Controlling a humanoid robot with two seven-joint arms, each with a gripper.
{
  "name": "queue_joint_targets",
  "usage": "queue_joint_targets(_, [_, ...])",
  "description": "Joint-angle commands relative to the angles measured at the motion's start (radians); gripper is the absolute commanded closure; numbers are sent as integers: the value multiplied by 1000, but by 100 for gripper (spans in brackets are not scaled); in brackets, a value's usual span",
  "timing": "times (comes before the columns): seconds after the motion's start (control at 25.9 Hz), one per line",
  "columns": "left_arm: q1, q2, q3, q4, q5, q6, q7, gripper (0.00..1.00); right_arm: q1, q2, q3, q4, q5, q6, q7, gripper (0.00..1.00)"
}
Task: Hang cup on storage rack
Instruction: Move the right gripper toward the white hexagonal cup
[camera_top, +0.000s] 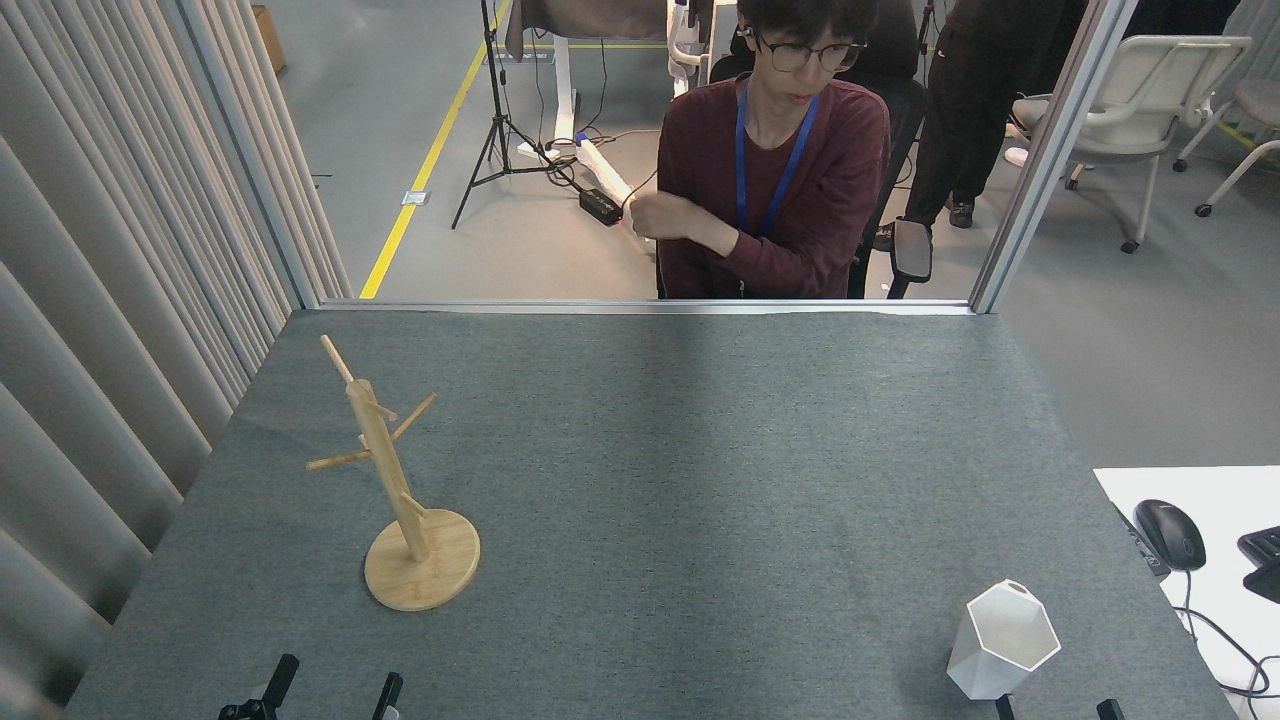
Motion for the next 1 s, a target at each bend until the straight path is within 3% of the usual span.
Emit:
queue_joint_targets(0.0, [0,0,0,6,1,5,0,0,-1,0,0,4,-1,2,1,0])
queue_joint_targets(0.97, [-2,0,8,21,26,15,0,0,-175,-40,52,191,47,34,6,0])
